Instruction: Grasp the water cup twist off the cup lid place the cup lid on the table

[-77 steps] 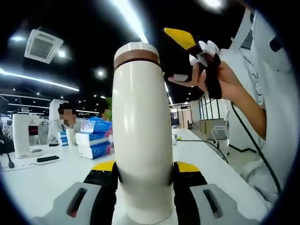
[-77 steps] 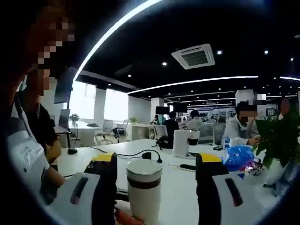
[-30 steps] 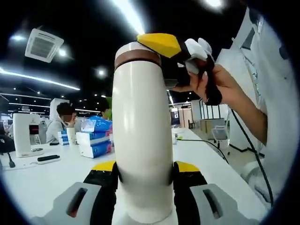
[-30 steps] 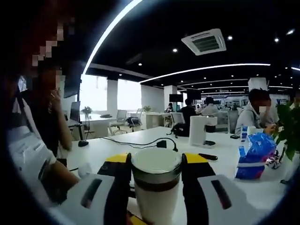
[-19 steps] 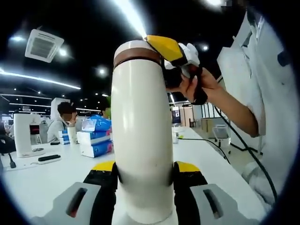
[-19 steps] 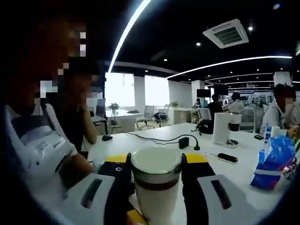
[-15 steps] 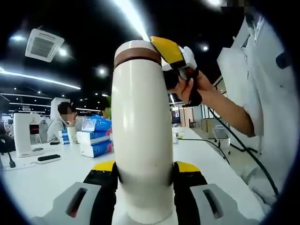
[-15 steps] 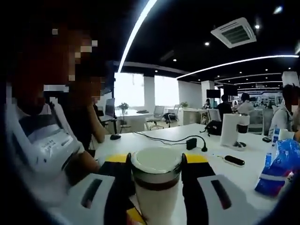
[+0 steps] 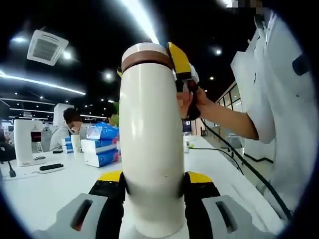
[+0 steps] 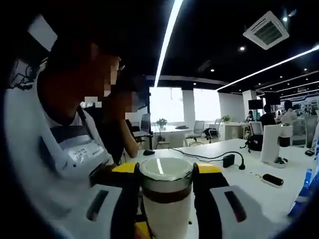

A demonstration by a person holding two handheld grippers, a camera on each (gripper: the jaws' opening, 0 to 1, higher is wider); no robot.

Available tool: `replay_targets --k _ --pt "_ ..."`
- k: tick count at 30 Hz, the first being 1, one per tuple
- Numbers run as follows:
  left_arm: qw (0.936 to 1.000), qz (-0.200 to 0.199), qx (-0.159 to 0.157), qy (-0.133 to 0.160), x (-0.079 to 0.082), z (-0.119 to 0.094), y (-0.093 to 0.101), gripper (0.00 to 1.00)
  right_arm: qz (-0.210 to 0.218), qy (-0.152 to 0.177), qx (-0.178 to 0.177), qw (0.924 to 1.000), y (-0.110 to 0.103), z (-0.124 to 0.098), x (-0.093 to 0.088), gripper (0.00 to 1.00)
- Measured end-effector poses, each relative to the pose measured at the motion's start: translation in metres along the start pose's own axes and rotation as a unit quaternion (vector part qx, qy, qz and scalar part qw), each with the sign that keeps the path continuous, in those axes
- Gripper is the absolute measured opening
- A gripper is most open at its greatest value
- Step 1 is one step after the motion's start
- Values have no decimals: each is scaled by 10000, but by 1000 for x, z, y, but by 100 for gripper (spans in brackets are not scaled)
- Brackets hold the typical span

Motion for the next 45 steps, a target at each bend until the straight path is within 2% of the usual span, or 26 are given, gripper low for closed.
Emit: replay_targets --k 5,17,20,25,27,30,33,35,37,39,41,42,44,45 --pt "10000 -7 -2 5 0 -1 2 48 108 131 235 9996 1 -1 -3 45" --pt "10000 -76 -19 38 -1 -1 1 48 256 212 662 9973 5 8 -7 45" --pt "10000 -75 -23 37 -1 -1 0 48 269 248 654 9972 4 9 -8 45" --pt "9999 -110 -16 44 -1 0 0 48 258 175 314 9990 0 8 -7 46" --pt "10000 -67 -33 44 -1 0 1 48 308 -11 3 9995 -2 7 -6 48" --pt "10000 46 -63 33 0 0 3 48 191 -236 -572 9979 -9 5 -1 61" --pt "10000 11 -55 31 -1 0 2 48 -9 -478 -1224 9913 -17 -5 6 64" --pt "10000 14 -53 30 -1 0 2 48 10 -473 -1541 9869 -23 -8 10 64" --pt "10000 32 -49 25 -1 0 2 48 46 -492 -2095 9766 -29 -15 12 65" --pt "10000 22 -47 25 -1 0 2 48 -2 -319 -2543 9666 -37 -18 16 66" --pt "10000 34 -49 24 -1 -1 2 48 -354 -264 -3019 9523 -48 -22 20 68" --pt "10000 37 -51 22 -1 -1 2 48 -595 -264 -3331 9406 -55 -23 21 69" --pt "10000 34 -45 20 -1 -1 2 48 -828 -212 -3675 9261 -68 -22 22 72" --pt "10000 37 -42 18 -1 -1 2 48 -867 -172 -3756 9226 -74 -20 21 72"
Point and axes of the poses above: the point that each gripper's makers call its tool centre point, and the gripper's own axes: z roughly forward along the fingers, y roughly to its right, x roughly out of its top, the point moved 8 cm from there along -z, roughly backward along the fingers, and after that the axes turned 8 degrees about y, right-handed, at the moved point
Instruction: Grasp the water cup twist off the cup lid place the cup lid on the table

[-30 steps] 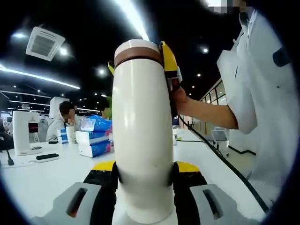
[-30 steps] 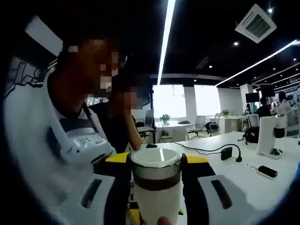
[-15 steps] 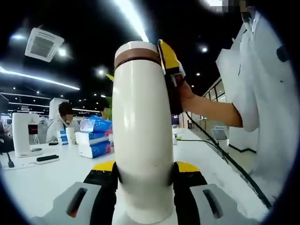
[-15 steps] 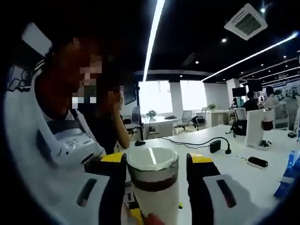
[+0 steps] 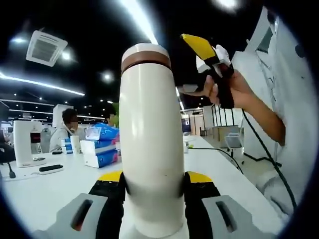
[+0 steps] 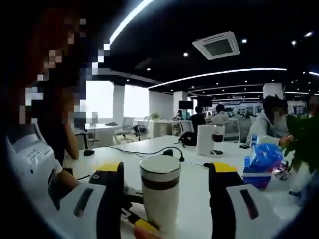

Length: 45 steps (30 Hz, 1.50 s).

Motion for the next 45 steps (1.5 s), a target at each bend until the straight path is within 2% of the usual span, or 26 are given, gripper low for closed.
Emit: replay_targets --k 6,8,10,16,18,19,22,28,30,33,37,41,43,45 --pt "10000 23 7 -14 0 -1 0 48 106 311 -406 9986 -27 -13 3 78" --pt "10000 13 7 -15 0 -1 -1 48 166 259 -481 9984 -31 -14 0 81" --pt "10000 9 4 -6 0 -1 -1 48 124 116 -577 9982 -37 -16 -4 81" --pt "10000 -10 6 -12 0 0 -2 48 68 -13 -738 9972 -51 -13 -13 79" --pt "10000 -11 6 -16 0 0 -2 48 67 -66 -741 9972 -50 -9 -15 70" --pt "10000 -15 8 -19 0 0 -2 48 114 -91 -762 9970 -48 -5 -15 70" --pt "10000 -25 7 -22 0 0 -2 48 145 -88 -830 9964 -45 4 -14 74" --pt "10000 -30 7 -28 0 0 -3 48 136 -79 -814 9966 -24 34 -16 70" --pt "10000 -33 2 -23 0 0 -3 48 280 -311 -760 9962 -18 48 -23 69" --pt "10000 -33 3 -23 0 0 -3 48 408 -481 -700 9956 -14 58 -29 66" --pt "10000 -11 -3 -26 0 0 -3 48 432 -563 -601 9957 -12 62 -27 62" --pt "10000 -33 -4 -43 1 0 -3 47 407 -715 -564 9950 -6 57 -25 49" --pt "10000 -23 -4 -59 2 0 -3 47 575 -770 -451 9943 -3 58 -24 48" --pt "10000 -35 -36 -73 2 0 -3 46 557 -870 -281 9943 -4 55 -23 48"
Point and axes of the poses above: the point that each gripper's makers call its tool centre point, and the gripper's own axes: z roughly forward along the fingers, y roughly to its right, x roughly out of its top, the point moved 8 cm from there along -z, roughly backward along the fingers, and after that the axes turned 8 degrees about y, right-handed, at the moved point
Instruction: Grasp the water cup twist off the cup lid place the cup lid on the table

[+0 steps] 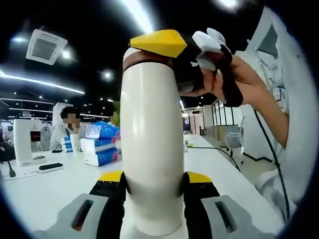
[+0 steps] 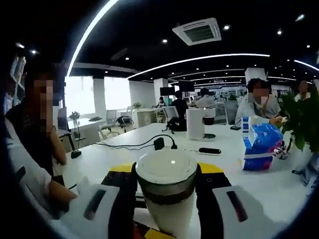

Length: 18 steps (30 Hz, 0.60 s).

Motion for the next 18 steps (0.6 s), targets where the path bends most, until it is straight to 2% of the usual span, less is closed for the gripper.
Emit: replay_targets --k 3,5,7,10,12,15,18 --pt "10000 50 -19 -46 2 -1 1 46 -83 -82 335 9994 -3 -2 0 48" --pt "9999 65 -61 -91 3 -3 2 46 -175 -113 748 9970 -5 -2 0 48" --pt "9999 43 -103 -80 3 -3 2 46 -352 -174 990 9943 -2 -1 1 48" --pt "9999 -16 -143 -58 1 -1 0 46 -195 -227 1276 9914 10 1 1 48" --pt "9999 -54 -158 -44 1 -2 0 46 63 -197 1584 9872 13 3 0 48" --pt "9998 -83 -193 -41 2 -3 0 45 -114 -170 1988 9798 11 4 1 48" --pt "9996 -73 -259 -76 5 -8 2 45 -260 -165 2488 9681 4 7 1 48"
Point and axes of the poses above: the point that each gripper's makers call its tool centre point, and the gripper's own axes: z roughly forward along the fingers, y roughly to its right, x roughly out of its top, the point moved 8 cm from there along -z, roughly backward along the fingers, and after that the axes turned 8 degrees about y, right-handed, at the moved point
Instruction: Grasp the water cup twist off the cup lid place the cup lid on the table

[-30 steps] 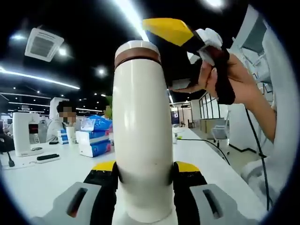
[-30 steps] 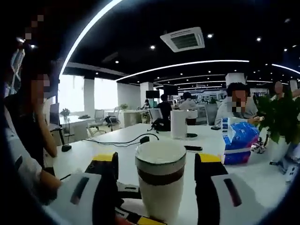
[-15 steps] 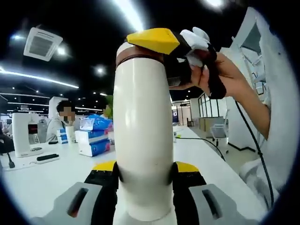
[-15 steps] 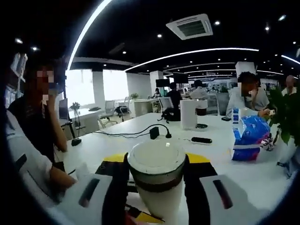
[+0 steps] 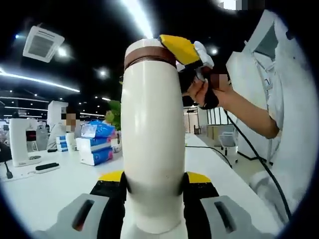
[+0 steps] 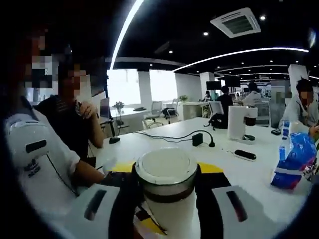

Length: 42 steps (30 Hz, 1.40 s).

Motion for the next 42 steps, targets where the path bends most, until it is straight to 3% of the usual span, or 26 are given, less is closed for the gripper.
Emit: replay_targets --k 4,10,16,18,22,26,29,31,34,37,39,42 --pt "10000 -11 -84 -23 1 -5 1 45 -139 -19 694 9975 -3 6 0 48" --pt "9997 -154 -122 111 -4 -3 -1 46 -62 68 1524 9883 16 3 -2 48" --pt "9995 -249 -124 176 -6 0 -2 46 253 394 2000 9787 28 1 -9 48" --pt "9995 -192 -143 187 -6 1 -1 46 170 464 2182 9746 26 -1 -9 48" --pt "9995 -193 -139 186 -6 1 -2 46 23 510 2201 9741 19 3 -11 49" --pt "9995 -243 -102 180 -6 2 -3 46 208 442 1904 9805 20 1 -11 54" --pt "9995 -221 -103 182 -6 2 -2 46 218 435 1357 9896 15 -8 -5 68" --pt "9996 -209 -98 176 -6 2 -2 46 168 482 1062 9930 11 -16 2 69" --pt "9996 -199 -81 171 -6 2 -1 46 -46 649 280 9975 -3 -26 13 69" --pt "9997 -179 -67 161 -6 2 -1 46 -280 1007 -776 9915 -20 -39 21 69" --pt "9997 -164 -61 157 -6 3 -1 46 -520 1184 -1320 9828 -30 -46 23 69" --pt "9998 -152 -37 153 -6 2 0 46 -434 1384 -1839 9722 -49 -54 22 69"
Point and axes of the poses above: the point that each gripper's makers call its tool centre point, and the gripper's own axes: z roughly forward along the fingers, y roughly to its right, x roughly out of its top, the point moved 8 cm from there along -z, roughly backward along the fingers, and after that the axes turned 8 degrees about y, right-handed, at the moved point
